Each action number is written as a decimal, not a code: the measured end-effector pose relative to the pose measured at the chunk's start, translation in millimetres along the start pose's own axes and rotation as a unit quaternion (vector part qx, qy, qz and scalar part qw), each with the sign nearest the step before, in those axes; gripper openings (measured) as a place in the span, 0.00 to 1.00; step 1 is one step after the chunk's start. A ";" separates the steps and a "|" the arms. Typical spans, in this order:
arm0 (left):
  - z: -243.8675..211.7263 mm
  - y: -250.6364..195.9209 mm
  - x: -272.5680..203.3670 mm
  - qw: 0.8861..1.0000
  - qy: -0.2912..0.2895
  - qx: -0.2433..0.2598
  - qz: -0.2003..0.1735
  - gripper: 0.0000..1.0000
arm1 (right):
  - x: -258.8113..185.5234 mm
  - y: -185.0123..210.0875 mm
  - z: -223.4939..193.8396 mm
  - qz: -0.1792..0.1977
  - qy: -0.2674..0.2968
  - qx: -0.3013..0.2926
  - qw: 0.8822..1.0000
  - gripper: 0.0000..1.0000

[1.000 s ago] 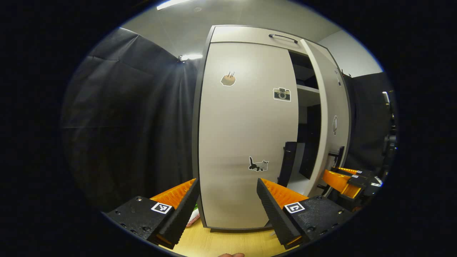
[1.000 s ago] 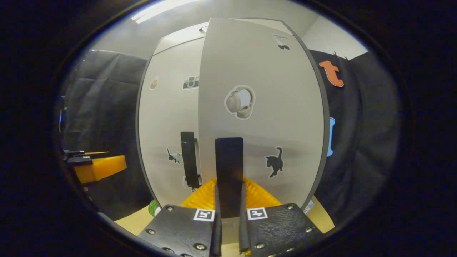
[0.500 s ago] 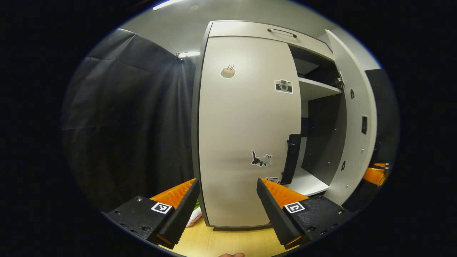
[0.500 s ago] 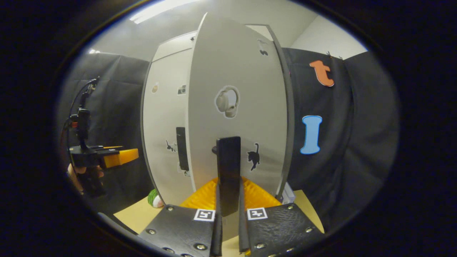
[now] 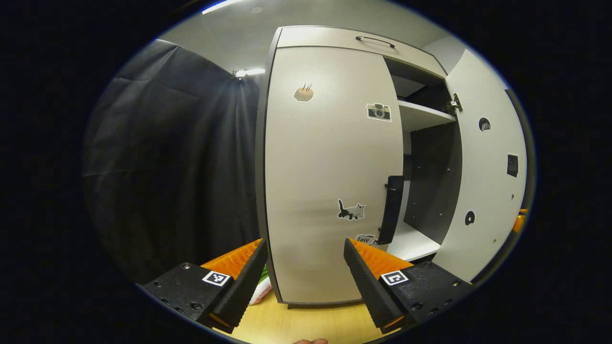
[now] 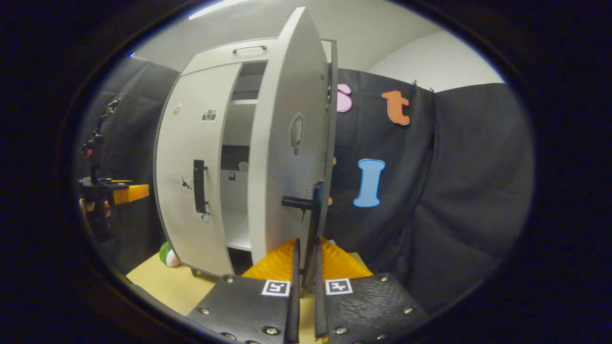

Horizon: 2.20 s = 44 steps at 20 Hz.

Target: Open the right door of the double-door shoe cabinet with the right hand, and open the left door with the left hand.

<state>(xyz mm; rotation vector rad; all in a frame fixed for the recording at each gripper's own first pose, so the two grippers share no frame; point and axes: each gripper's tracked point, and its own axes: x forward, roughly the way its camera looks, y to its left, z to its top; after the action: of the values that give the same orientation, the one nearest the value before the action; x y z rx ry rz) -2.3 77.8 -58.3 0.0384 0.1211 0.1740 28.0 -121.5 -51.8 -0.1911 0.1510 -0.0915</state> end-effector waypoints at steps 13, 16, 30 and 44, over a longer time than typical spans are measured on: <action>4.7 -16.4 -7.5 1.000 -0.004 0.004 -0.017 0.98 | -2.8 -45.1 -5.5 -0.033 0.001 0.013 0.999 0.02; 4.6 -18.7 -9.3 1.000 -0.004 0.000 -0.022 0.98 | -9.7 -43.4 -7.9 -0.031 0.008 0.032 0.999 0.05; -1.7 -16.4 -10.8 1.000 0.007 -0.007 -0.026 0.99 | -7.0 -64.2 -20.1 -0.055 0.020 0.081 0.995 0.75; -4.5 -18.5 0.2 0.999 0.012 -0.005 -0.035 0.99 | -4.1 -63.9 -21.7 -0.067 0.023 0.085 0.994 0.78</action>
<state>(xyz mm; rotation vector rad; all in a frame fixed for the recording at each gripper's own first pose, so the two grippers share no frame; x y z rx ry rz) 0.6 59.8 -63.7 0.0230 0.1446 0.1058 15.7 -187.6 -59.8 -0.0295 0.1756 -0.2409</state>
